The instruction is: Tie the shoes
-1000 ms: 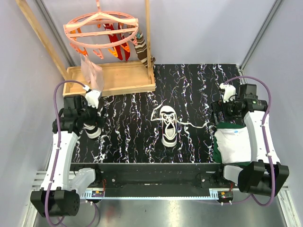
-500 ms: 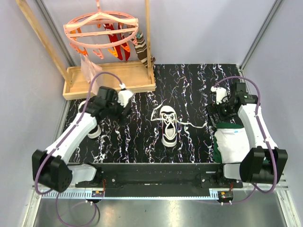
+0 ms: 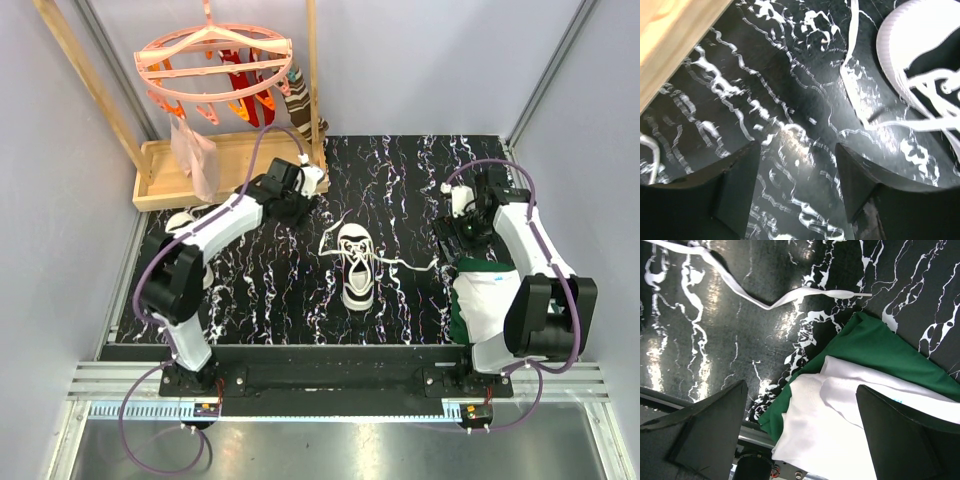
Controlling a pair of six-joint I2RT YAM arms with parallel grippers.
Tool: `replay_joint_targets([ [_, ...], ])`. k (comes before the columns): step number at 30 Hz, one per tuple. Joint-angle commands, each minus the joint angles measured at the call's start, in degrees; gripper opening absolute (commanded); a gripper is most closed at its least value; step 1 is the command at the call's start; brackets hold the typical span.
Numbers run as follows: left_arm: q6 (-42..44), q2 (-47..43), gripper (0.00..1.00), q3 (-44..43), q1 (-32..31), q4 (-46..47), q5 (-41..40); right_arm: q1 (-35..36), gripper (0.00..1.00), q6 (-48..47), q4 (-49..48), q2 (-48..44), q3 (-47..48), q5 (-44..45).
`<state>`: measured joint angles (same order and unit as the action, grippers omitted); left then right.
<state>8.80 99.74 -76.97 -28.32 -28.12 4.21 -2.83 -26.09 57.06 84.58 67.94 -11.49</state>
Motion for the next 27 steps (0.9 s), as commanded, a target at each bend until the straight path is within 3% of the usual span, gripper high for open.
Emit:
replay_joint_targets([
  [1,-3.3,4.9,0.64,-6.0,-1.5,4.4,0.1,0.5,1.0,0.5,-1.7,2.3,1.7,3.7],
  [8,-3.4,15.9,0.56,-14.2,-3.6,4.8,1.9,0.5,1.0,0.9,-1.7,5.9,2.7,5.6],
  [19,-0.9,26.4,0.55,-22.3,-6.5,3.0,1.6,0.5,0.97,4.3,-0.4,9.3,5.9,4.5],
  [27,0.1,30.9,0.43,-26.3,-6.8,-2.3,-0.3,0.5,0.91,5.9,0.4,11.3,7.5,2.0],
])
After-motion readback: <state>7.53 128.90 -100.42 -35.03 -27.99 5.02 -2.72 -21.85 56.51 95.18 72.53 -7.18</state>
